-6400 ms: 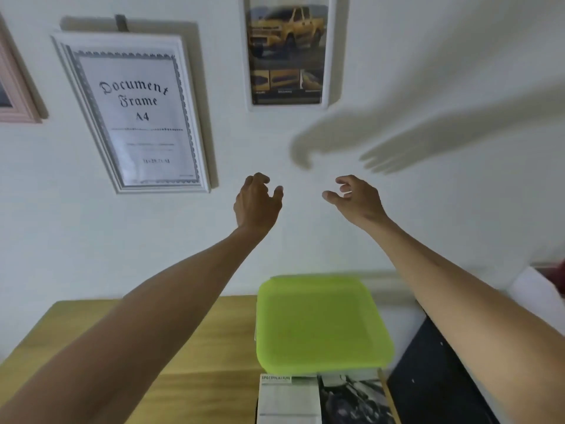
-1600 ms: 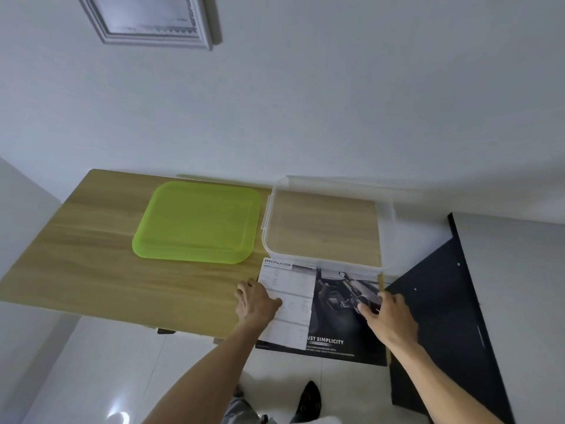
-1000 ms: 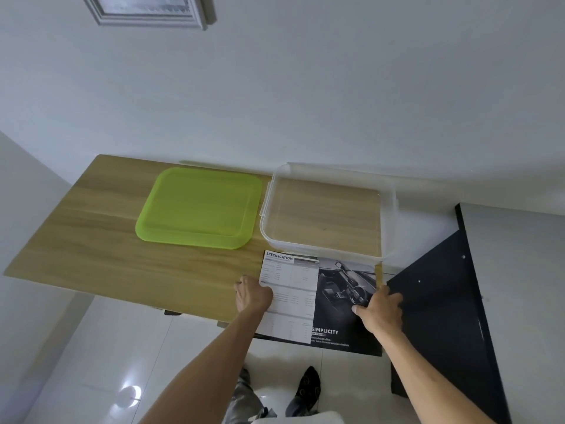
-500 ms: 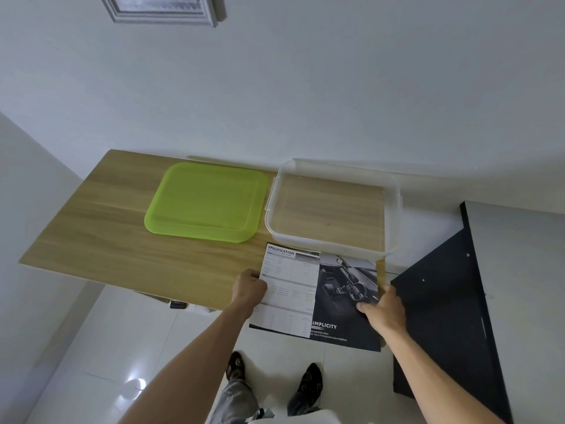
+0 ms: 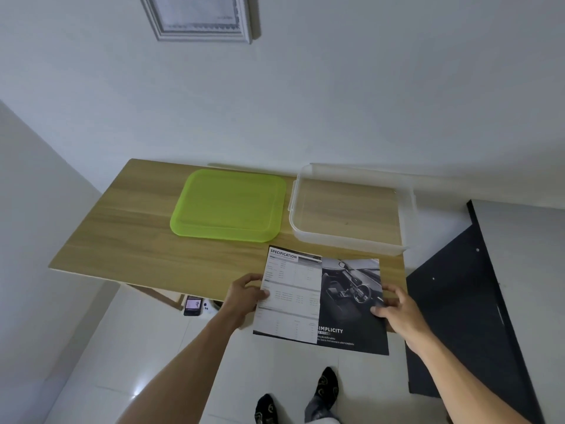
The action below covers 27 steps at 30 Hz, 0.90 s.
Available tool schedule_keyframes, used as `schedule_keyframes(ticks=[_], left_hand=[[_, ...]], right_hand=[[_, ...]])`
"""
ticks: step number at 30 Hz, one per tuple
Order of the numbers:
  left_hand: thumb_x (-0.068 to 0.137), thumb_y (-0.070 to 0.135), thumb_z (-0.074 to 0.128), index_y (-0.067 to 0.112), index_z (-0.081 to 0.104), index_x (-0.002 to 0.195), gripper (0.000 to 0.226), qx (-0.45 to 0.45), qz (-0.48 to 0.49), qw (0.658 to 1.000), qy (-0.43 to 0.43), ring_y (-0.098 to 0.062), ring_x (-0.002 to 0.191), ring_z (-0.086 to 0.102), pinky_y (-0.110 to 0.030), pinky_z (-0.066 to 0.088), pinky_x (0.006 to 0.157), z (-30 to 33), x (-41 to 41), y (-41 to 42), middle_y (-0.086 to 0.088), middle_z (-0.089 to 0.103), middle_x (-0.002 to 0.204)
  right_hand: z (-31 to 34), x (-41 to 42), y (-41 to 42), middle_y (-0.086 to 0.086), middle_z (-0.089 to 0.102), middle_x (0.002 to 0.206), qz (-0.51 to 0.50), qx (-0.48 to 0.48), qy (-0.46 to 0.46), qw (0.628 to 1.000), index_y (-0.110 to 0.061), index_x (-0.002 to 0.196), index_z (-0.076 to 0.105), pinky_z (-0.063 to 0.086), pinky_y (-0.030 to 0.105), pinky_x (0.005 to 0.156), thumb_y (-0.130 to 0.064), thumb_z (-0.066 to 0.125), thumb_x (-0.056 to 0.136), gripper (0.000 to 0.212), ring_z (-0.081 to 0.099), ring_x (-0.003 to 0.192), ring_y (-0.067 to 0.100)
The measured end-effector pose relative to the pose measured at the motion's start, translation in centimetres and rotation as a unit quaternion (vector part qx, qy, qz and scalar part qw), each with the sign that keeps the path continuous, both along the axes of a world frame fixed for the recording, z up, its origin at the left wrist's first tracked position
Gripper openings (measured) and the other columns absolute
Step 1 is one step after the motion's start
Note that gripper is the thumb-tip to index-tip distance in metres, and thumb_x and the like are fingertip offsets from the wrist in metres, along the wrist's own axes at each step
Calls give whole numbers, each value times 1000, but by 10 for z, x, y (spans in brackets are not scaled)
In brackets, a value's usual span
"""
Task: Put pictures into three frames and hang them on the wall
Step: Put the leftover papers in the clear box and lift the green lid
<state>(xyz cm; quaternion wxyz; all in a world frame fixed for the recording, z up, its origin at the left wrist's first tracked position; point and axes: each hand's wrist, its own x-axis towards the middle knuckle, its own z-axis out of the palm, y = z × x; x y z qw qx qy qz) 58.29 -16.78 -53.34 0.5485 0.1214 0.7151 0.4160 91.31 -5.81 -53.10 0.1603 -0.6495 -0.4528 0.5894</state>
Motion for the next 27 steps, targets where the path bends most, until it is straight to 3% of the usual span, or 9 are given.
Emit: schedule_keyframes(ticks=[4, 6, 10, 14, 20, 25, 27], left_hand=[[81, -10, 65, 11, 65, 108, 34, 18, 7, 1000, -15, -29, 77, 71, -39, 57, 71, 8, -20, -18, -17, 75, 92], [81, -10, 65, 11, 65, 107, 34, 32, 9, 999, -19, -30, 78, 71, -42, 58, 73, 13, -29, -22, -18, 75, 92], [81, -10, 64, 12, 64, 106, 33, 58, 0, 998, -21, -28, 76, 72, -37, 58, 67, 29, -40, -20, -15, 76, 89], [82, -9, 64, 12, 64, 105, 31, 89, -10, 996, -13, -26, 79, 72, -33, 57, 63, 48, -43, -1, -15, 75, 94], [84, -6, 66, 11, 63, 105, 27, 120, -16, 993, -6, -26, 76, 71, -32, 57, 58, 74, -36, 46, -14, 73, 92], [84, -7, 66, 9, 62, 108, 29, 134, -18, 991, -6, -25, 76, 71, -30, 56, 56, 78, -27, 91, -16, 74, 93], [83, -7, 66, 9, 62, 108, 30, 131, -14, 991, 0, -25, 76, 71, -33, 58, 61, 75, -22, 111, -16, 74, 92]], right_hand=[[6, -16, -18, 15, 71, 104, -5, 11, 16, 1000, -20, 124, 55, 60, 49, 82, 6, 73, 82, 52, 71, 93, 31], [12, -22, -24, 14, 71, 104, -1, 23, 18, 1000, -21, 123, 55, 60, 49, 83, 3, 74, 82, 51, 71, 94, 30], [35, -33, -27, 14, 68, 103, -16, 52, 31, 998, -20, 123, 55, 60, 42, 76, 4, 72, 84, 48, 69, 94, 29], [55, -35, -20, 12, 70, 102, -25, 92, 24, 995, -20, 126, 57, 57, 42, 82, 3, 72, 84, 51, 68, 97, 27], [86, -28, 8, 7, 64, 101, -33, 153, 1, 988, -24, 127, 53, 45, 23, 66, 1, 70, 87, 50, 61, 93, 15], [92, -16, 49, 11, 65, 98, -42, 171, -22, 984, -21, 134, 55, 46, 28, 76, 0, 74, 83, 57, 63, 95, 19], [93, -13, 69, 13, 66, 99, -41, 173, -24, 984, -22, 132, 56, 46, 25, 70, 0, 73, 84, 56, 64, 93, 18]])
